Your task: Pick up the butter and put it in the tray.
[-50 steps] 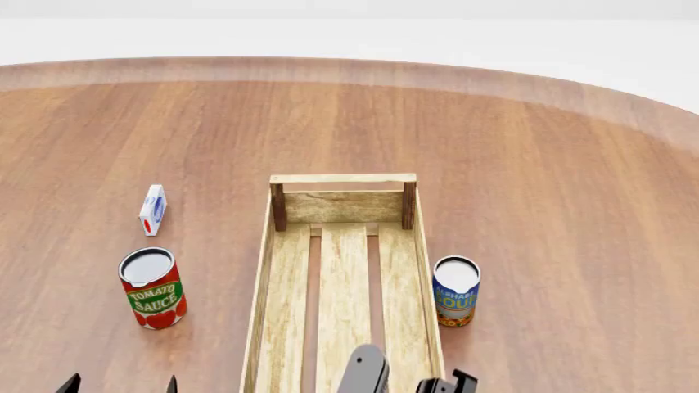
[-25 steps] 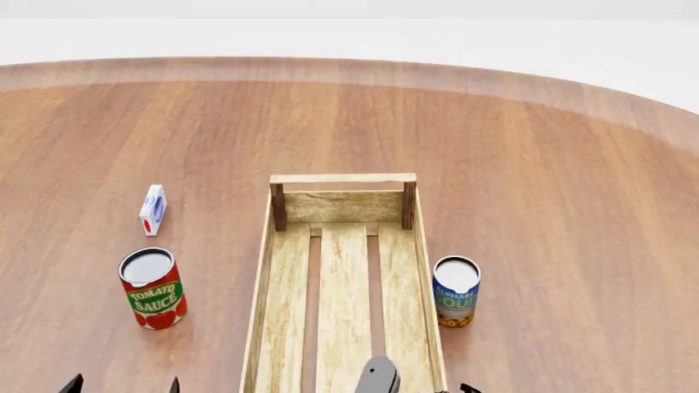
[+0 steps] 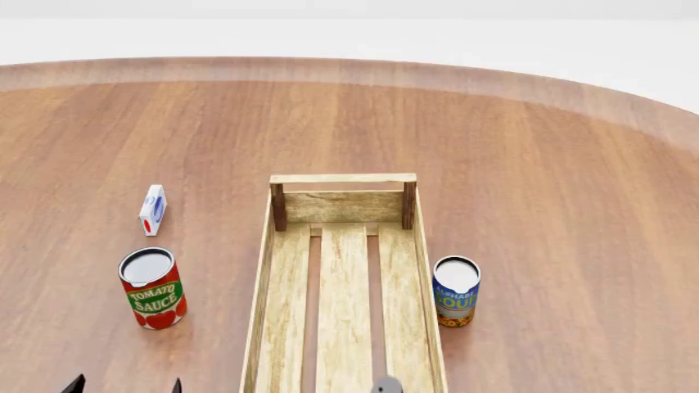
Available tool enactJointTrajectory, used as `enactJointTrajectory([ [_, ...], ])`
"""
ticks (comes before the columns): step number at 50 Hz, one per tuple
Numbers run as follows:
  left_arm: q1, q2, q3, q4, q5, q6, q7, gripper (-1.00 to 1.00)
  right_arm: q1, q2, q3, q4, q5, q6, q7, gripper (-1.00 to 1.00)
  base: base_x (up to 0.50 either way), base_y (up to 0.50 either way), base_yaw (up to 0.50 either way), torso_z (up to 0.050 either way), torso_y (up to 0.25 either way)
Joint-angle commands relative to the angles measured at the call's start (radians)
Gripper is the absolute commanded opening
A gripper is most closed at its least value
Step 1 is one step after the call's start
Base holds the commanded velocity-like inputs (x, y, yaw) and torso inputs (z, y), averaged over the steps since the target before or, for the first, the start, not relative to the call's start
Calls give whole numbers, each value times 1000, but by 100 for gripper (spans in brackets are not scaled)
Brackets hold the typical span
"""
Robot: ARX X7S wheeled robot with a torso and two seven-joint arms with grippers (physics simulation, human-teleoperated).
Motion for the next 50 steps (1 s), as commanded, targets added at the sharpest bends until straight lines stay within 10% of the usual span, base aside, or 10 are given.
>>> enactJointTrajectory([
  [1,0,-4,8,5,-2,-3,-3,100,-28,-29,-24,119,-23,-93,-30,100,0,0,0,0,0],
  [7,1,-7,11,9,-5,-6,-5,100,-37,-35,-27,142,-30,-113,-28,100,0,0,0,0,0],
  [8,1,-7,11,9,-5,-6,-5,100,-38,-31,-27,132,-29,-112,-27,-100,0,0,0,0,0],
  [26,-1,-12,18,11,-12,-8,-12,100,-40,-18,-3,73,-5,-74,1,-100,0,1,1,0,0],
  [50,-3,-18,14,10,-36,-5,-18,100,23,100,295,-427,284,430,178,-100,0,0,0,0,0],
])
